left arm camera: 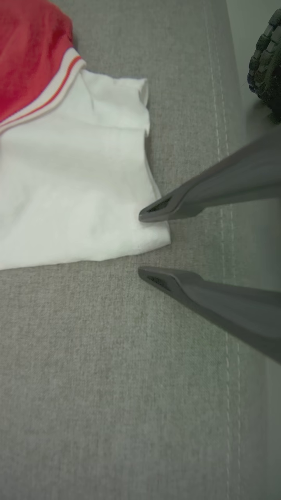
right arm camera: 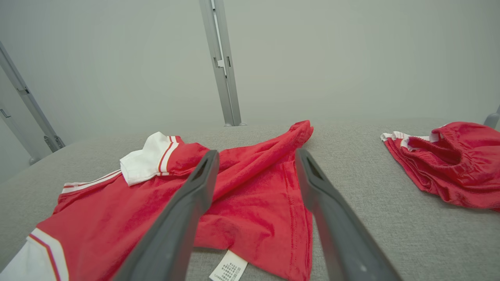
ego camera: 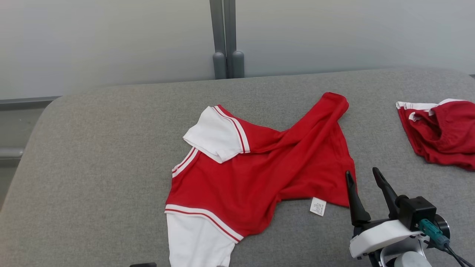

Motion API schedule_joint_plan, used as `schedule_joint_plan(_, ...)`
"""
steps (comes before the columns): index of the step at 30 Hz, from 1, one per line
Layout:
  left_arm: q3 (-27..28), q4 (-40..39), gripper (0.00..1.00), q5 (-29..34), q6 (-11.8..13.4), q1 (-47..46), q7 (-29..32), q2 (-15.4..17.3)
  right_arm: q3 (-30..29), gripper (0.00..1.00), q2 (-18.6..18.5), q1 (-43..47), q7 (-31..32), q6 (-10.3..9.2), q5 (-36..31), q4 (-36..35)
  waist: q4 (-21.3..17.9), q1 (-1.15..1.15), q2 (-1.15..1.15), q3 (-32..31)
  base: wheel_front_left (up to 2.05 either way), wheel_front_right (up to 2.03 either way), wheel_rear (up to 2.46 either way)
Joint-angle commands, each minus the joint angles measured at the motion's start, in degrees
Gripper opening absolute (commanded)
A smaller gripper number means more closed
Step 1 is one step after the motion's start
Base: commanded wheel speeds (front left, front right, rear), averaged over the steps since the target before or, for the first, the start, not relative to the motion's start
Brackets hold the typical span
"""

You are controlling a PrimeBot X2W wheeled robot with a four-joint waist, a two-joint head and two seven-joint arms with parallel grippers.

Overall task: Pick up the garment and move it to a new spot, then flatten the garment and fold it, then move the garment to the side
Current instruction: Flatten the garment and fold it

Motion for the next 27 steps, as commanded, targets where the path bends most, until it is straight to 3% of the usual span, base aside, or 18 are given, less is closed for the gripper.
schedule_joint_plan(1,-0.24,0.58,0.30,-0.29,-0.08,-0.85,-0.02,-0.06,-0.22,1.00,-0.03,-0.22,-0.15,-0.02,-0.50,-0.04,-0.17,0.00,0.00,0.06,0.00,0.00,0.00)
schedule_joint_plan(2,-0.55,0.71,0.10,-0.27,-0.25,-1.02,-0.12,-0.10,-0.33,1.00,-0.03,-0.05,-0.15,-0.02,-0.56,0.12,-0.19,0.00,0.00,0.05,0.00,0.00,0.00)
schedule_joint_plan(3,-0.75,0.72,0.00,-0.32,-0.42,-1.11,-0.23,-0.11,-0.47,1.00,-0.03,0.20,-0.15,-0.02,-0.73,0.47,-0.16,0.00,0.00,0.02,0.00,0.00,0.00)
schedule_joint_plan(9,-0.98,-1.30,0.00,-0.51,-0.43,-1.67,-2.18,0.03,-4.50,1.00,-0.01,1.06,-0.04,-0.02,-2.27,7.53,0.86,0.00,0.00,-0.42,0.00,0.00,0.00)
schedule_joint_plan(16,-1.04,-7.35,0.00,-0.21,-0.07,-1.38,-3.16,0.73,-8.61,1.00,-0.03,-2.08,4.96,-0.02,-2.87,16.86,2.69,0.00,0.00,-1.18,0.00,0.00,0.00)
schedule_joint_plan(27,-0.45,-15.70,0.00,0.51,1.90,-0.45,-3.78,1.83,-11.01,1.00,-0.05,-8.65,7.63,-0.02,-4.54,29.35,5.02,0.00,0.00,-0.99,0.00,0.00,0.00)
